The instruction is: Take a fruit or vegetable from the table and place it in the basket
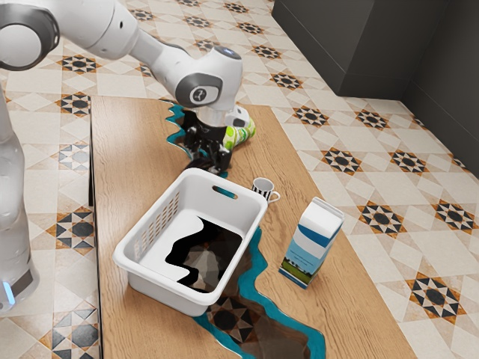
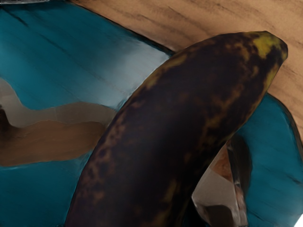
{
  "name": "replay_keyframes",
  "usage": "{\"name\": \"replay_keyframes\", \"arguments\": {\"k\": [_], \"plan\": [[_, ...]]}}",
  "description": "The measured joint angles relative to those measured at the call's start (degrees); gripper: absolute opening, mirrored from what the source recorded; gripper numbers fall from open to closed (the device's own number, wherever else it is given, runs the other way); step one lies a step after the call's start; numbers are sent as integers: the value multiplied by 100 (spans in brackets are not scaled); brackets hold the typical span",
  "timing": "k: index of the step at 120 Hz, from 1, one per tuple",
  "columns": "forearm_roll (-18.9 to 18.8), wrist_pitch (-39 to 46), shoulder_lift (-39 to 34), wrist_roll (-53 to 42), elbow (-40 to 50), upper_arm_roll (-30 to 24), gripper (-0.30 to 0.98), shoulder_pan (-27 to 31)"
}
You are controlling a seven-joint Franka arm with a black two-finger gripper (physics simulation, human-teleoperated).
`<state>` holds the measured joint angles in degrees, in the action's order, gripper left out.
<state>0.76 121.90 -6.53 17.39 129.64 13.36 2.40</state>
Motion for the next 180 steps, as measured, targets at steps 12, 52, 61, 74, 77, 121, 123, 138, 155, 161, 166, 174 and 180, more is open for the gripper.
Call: {"name": "replay_keyframes", "arguments": {"k": [12, 52, 61, 74, 77, 121, 123, 138, 155, 161, 166, 174, 180], "plan": [[-22, 22, 5, 60, 0, 0, 33, -9], [-316, -1871, -537, 256, -2194, -170, 19, 28], [-354, -2491, -611, 270, -2668, -813, 19, 11], [-122, -3047, -631, 295, -2559, -1373, 18, -41], [-72, -3111, -656, 303, -2416, -1415, 18, -39], [428, -3250, -1234, 603, -1146, -2382, 18, -30], [441, -3251, -1249, 618, -1119, -2445, 18, -27], [532, -3256, -1291, 742, -999, -2849, 17, -32], [604, -3246, -1273, 866, -954, -2961, 39, -34], [613, -3243, -1270, 902, -962, -2967, 48, -32], [589, -3241, -1267, 926, -1039, -2971, 53, -30], [297, -3248, -1191, 860, -1820, -2920, 59, 16], [-25, -3238, -834, 581, -2827, -2482, 62, 82]]}}
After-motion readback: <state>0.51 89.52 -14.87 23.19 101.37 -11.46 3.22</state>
